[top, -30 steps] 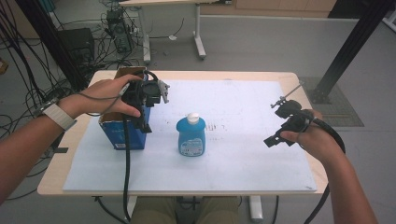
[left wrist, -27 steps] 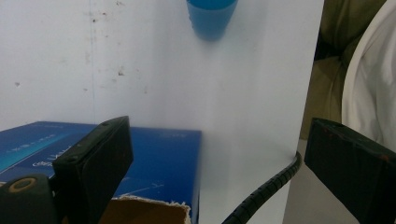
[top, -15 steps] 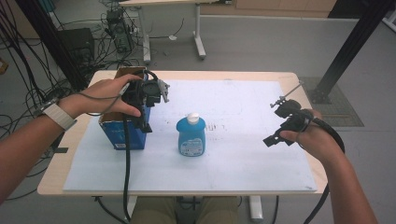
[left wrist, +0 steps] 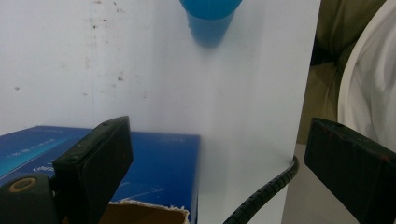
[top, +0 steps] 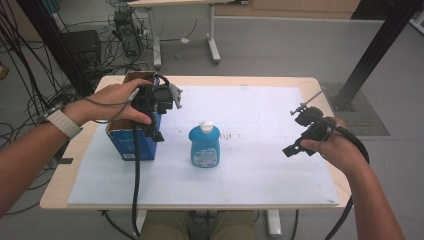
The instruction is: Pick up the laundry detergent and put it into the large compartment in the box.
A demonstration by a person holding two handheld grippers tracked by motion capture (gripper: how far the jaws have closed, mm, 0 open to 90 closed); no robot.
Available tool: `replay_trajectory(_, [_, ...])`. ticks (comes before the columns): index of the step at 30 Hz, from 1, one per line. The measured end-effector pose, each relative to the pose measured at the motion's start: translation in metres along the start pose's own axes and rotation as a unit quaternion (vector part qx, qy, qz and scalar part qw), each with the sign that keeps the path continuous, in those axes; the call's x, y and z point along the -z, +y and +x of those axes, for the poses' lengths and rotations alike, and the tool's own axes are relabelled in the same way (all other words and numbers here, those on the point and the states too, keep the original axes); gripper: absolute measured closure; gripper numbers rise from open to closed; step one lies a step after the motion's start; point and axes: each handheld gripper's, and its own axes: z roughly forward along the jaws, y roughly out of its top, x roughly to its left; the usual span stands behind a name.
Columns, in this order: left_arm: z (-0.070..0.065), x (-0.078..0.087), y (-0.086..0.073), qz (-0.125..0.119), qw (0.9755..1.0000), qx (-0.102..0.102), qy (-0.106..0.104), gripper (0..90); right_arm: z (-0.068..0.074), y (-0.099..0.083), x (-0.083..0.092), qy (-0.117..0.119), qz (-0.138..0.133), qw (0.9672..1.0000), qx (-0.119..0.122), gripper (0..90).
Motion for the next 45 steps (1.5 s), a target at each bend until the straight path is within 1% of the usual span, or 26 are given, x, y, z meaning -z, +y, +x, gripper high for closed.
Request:
replay_trajectory(10, [-0.001,0.006,-0.001,-0.014,0.9999,0.001,0.002,8.2,-0.001,0.002,-0.001,0.004,-0.001,1.0000,0.000,8.3])
replay_trajectory(13, [-0.001,0.006,0.002,-0.013,0.9999,-0.005,0.002,8.1,-0.001,0.003,-0.001,0.003,-0.001,1.0000,-0.001,8.0])
replay_trajectory(18, [-0.001,0.006,0.007,-0.011,0.9999,-0.005,0.002,7.3,-0.001,0.003,-0.001,0.003,0.000,1.0000,0.000,8.0])
replay_trajectory(22, [0.000,0.007,0.016,-0.009,0.9999,-0.007,0.000,7.1,-0.001,0.004,-0.001,0.002,0.000,1.0000,0.000,8.0])
replay_trajectory(23, [0.000,0.007,0.016,-0.009,0.9999,-0.007,0.000,7.0,-0.001,0.004,-0.001,0.002,0.000,1.0000,0.000,8.0])
replay_trajectory(26, [0.000,0.009,0.021,-0.015,0.9999,-0.008,-0.001,7.0,-0.002,0.004,-0.001,0.003,-0.003,1.0000,0.001,7.9])
replay_trajectory(27, [0.001,0.009,0.024,-0.019,0.9998,-0.009,0.000,7.0,-0.001,0.005,-0.002,0.003,-0.002,1.0000,0.001,7.9])
replay_trajectory(30, [-0.001,0.010,0.034,-0.012,0.9998,-0.015,0.000,7.1,-0.001,0.006,-0.002,0.004,-0.002,1.0000,0.002,7.9])
replay_trajectory(33, [-0.001,0.014,0.043,-0.014,0.9997,-0.019,-0.002,7.2,-0.002,0.007,-0.001,0.005,0.000,1.0000,0.003,7.9])
replay_trajectory(34, [-0.001,0.014,0.043,-0.014,0.9997,-0.019,-0.002,7.2,-0.002,0.007,-0.001,0.005,0.000,1.0000,0.003,7.9])
replay_trajectory(35, [-0.002,0.015,0.048,-0.015,0.9996,-0.024,0.000,7.2,-0.002,0.006,-0.001,0.005,-0.001,1.0000,0.003,7.9])
replay_trajectory(36, [-0.002,0.015,0.048,-0.015,0.9996,-0.024,0.000,7.2,-0.002,0.006,-0.001,0.005,-0.001,1.0000,0.003,7.9])
replay_trajectory(38, [-0.003,0.017,0.056,-0.016,0.9995,-0.028,0.001,7.2,-0.002,0.006,0.000,0.004,-0.002,1.0000,0.003,7.8])
replay_trajectory(39, [-0.003,0.017,0.056,-0.016,0.9995,-0.028,0.001,7.2,-0.002,0.006,0.000,0.004,-0.002,1.0000,0.003,7.8])
replay_trajectory(41, [-0.001,0.018,0.065,-0.018,0.9993,-0.032,-0.001,7.2,-0.003,0.005,0.000,0.005,-0.002,1.0000,0.001,7.9])
replay_trajectory(42, [-0.001,0.018,0.065,-0.018,0.9993,-0.032,-0.001,7.2,-0.003,0.004,-0.001,0.005,-0.002,1.0000,0.002,7.9])
replay_trajectory(43, [-0.002,0.016,0.071,-0.014,0.9992,-0.036,-0.002,7.2,-0.003,0.004,-0.001,0.005,-0.002,1.0000,0.002,7.9])
replay_trajectory(45, [-0.002,0.014,0.074,-0.012,0.9992,-0.039,-0.001,7.1,-0.003,0.003,-0.001,0.006,-0.003,1.0000,0.002,7.9])
